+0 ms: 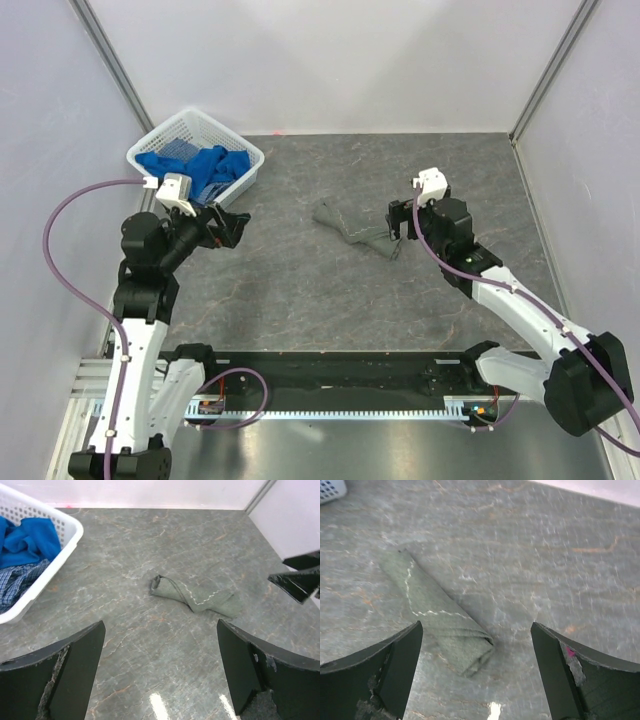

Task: Fold the napkin, place the utensils inside, and roll it up
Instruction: Roll the napkin with the utensil

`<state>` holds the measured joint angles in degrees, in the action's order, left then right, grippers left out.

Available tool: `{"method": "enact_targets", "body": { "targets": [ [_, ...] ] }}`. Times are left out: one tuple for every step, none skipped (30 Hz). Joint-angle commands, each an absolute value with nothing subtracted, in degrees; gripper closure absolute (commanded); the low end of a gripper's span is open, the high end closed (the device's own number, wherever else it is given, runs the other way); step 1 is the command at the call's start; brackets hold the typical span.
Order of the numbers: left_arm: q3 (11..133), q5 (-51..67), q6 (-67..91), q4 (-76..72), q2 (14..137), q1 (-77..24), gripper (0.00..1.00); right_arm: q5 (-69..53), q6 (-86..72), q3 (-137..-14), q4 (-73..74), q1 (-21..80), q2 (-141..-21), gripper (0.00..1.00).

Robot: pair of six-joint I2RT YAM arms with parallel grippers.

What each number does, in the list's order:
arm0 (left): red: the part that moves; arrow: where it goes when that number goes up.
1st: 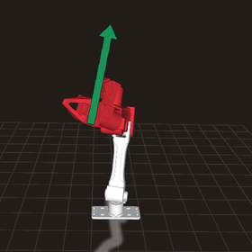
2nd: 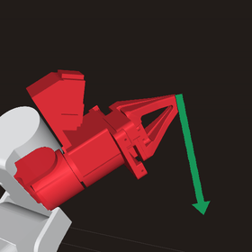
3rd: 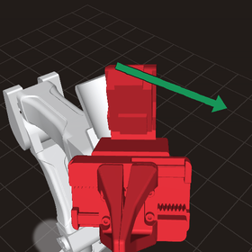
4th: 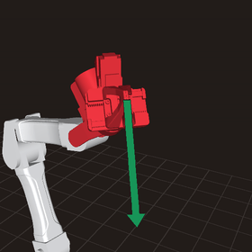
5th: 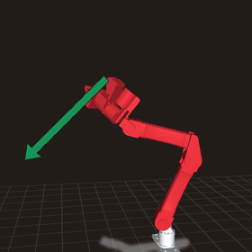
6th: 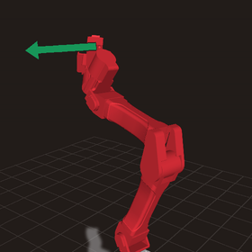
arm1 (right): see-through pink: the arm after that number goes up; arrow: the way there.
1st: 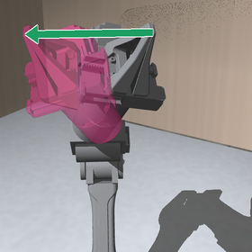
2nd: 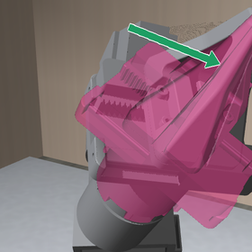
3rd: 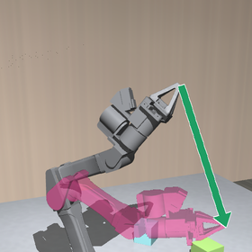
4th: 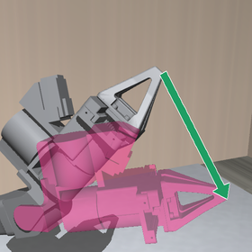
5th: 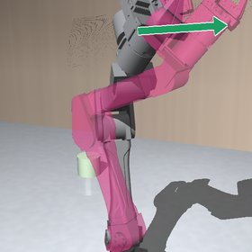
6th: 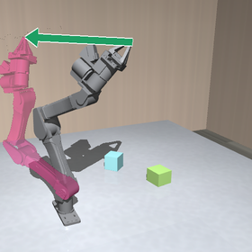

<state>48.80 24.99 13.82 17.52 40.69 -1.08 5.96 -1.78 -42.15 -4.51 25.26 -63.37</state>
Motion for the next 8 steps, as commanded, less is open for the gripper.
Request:
{"method": "enact_targets", "body": {
  "targets": [
    [47.55,21.36,11.78,14.77,39.73,-0.88,0.0,10.11,-3.17,-40.61,-9.15,25.31,-61.08,0.02],
    [47.46,21.27,11.78,14.77,39.73,-0.88,0.0,10.19,-3.08,-40.78,-8.97,25.23,-61.17,0.02],
    [47.29,21.36,11.78,14.68,39.55,-0.88,0.0,10.11,-3.16,-40.78,-8.88,25.31,-61.26,0.02],
    [47.29,21.79,11.6,14.76,39.55,-0.88,0.0,10.02,-3.25,-40.87,-8.88,25.31,-61.52,0.02],
    [47.2,21.88,11.6,14.77,39.55,-0.88,0.0,9.76,-3.34,-40.87,-8.96,25.31,-61.61,0.02],
    [47.2,22.06,11.6,14.77,39.46,-0.88,0.0,9.58,-3.34,-41.04,-8.96,25.23,-61.79,0.02],
    [47.2,22.23,11.51,14.77,39.55,-0.88,0.0,9.32,-3.51,-41.04,-9.05,25.22,-62.14,0.02],
    [47.11,22.24,11.51,14.77,39.55,-0.88,0.0,9.32,-3.69,-41.31,-8.97,25.31,-62.23,0.02]
  ]
}}
